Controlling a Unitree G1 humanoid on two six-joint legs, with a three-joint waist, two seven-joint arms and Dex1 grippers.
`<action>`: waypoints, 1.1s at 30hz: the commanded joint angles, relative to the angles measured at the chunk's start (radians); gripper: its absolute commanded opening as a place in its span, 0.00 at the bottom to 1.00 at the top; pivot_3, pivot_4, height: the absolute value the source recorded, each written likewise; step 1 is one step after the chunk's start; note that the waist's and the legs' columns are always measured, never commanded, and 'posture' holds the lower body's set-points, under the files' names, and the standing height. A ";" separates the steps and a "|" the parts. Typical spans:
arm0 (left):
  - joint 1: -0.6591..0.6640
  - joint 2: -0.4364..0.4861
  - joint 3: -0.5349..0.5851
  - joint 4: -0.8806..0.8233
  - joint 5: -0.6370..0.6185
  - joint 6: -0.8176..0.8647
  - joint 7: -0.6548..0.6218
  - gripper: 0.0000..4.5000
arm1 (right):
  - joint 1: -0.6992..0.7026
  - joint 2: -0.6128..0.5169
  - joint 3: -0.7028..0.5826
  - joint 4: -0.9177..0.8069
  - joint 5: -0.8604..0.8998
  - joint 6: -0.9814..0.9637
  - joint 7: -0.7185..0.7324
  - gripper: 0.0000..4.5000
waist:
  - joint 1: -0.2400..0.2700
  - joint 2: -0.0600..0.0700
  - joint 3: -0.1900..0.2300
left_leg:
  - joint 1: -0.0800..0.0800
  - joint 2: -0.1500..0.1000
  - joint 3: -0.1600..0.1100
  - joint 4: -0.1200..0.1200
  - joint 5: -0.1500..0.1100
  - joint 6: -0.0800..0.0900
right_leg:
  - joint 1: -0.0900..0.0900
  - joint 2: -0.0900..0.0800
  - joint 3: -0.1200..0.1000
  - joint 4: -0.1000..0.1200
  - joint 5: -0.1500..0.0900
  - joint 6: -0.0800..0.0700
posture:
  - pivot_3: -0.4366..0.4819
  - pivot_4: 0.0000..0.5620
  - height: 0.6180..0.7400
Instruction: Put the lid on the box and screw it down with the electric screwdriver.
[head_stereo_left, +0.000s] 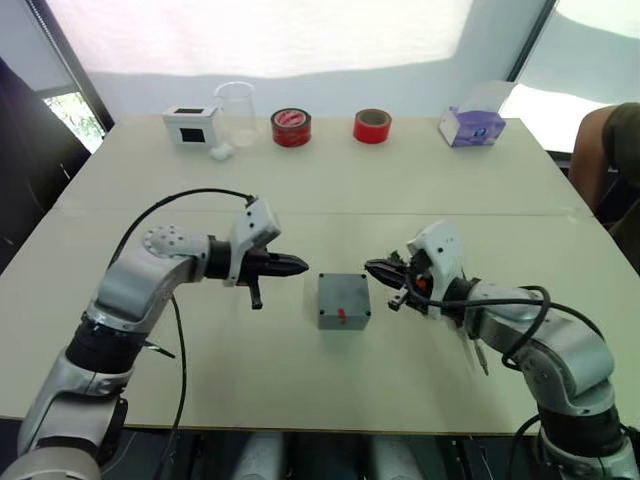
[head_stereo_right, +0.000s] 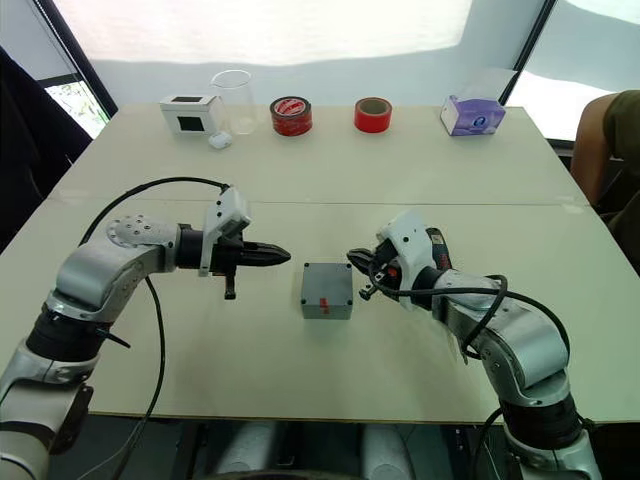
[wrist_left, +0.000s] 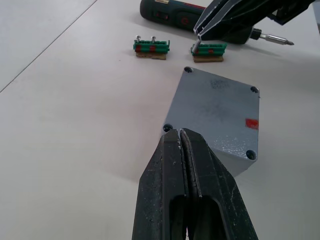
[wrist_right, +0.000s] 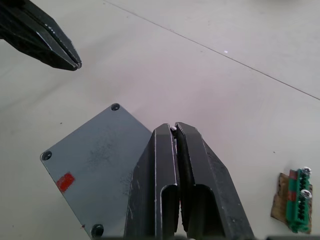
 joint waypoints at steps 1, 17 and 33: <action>-0.009 0.003 0.024 -0.031 -0.015 0.006 0.013 0.00 | -0.004 -0.007 0.014 -0.001 -0.020 -0.047 0.010 0.01 | 0.000 0.000 0.000 | 0.000 0.000 0.000 0.000 0.000 0.000 | 0.000 0.000 0.000 0.000 0.000 0.000 | 0.48 0.27 1.00; -0.009 0.002 0.010 -0.028 -0.005 -0.004 0.018 0.00 | 0.028 -0.021 0.041 0.041 -0.077 -0.092 0.026 0.01 | 0.000 0.000 0.000 | 0.000 0.000 0.000 0.000 0.000 0.000 | 0.000 0.000 0.000 0.000 0.000 0.000 | 0.48 0.27 1.00; -0.005 -0.001 -0.001 -0.021 0.007 -0.017 0.019 0.00 | 0.026 0.003 0.019 0.017 -0.056 -0.116 0.030 0.01 | 0.000 0.000 0.000 | 0.000 0.000 0.000 0.000 0.000 0.000 | 0.000 0.000 0.000 0.000 0.000 0.000 | 0.48 0.27 1.00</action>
